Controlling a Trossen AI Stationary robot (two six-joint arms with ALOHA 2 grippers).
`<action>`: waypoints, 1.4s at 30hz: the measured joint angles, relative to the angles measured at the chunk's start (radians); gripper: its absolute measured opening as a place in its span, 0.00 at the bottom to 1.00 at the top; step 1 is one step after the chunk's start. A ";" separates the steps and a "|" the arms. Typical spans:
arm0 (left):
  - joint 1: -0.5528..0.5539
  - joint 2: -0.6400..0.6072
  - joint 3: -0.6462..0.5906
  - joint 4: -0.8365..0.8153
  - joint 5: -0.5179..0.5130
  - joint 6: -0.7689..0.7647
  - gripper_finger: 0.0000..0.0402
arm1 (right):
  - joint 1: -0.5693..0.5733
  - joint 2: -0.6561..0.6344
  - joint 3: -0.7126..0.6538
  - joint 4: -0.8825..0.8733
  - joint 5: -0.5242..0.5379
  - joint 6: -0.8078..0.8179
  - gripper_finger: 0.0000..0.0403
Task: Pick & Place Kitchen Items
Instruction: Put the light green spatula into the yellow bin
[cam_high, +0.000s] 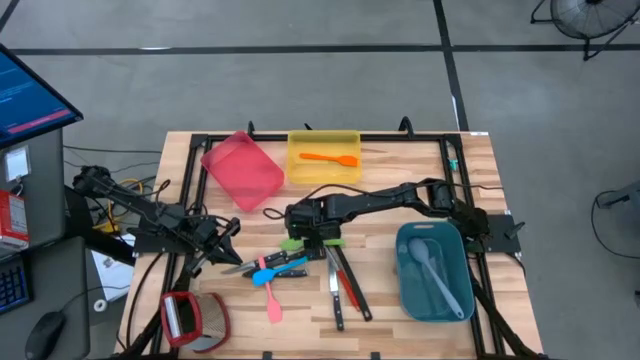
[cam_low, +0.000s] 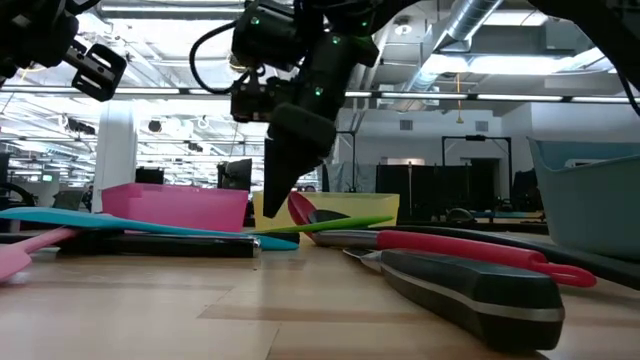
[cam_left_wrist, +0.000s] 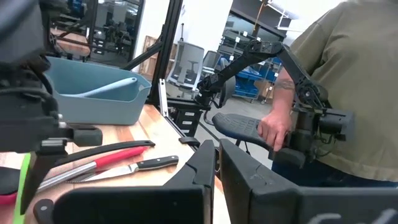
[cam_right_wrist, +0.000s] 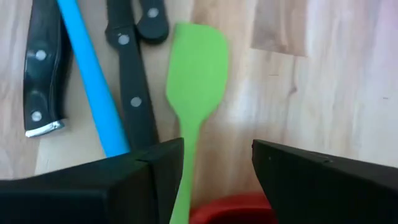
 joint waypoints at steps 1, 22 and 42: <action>0.000 0.000 0.000 0.000 0.000 0.000 0.02 | -0.003 0.000 0.000 -0.003 0.000 0.006 0.46; 0.000 0.000 0.000 0.011 0.000 0.000 0.02 | 0.006 0.071 0.004 -0.022 -0.038 0.046 0.19; 0.000 0.000 0.000 0.021 0.000 0.000 0.02 | -0.004 0.077 0.259 -0.262 -0.045 0.083 0.04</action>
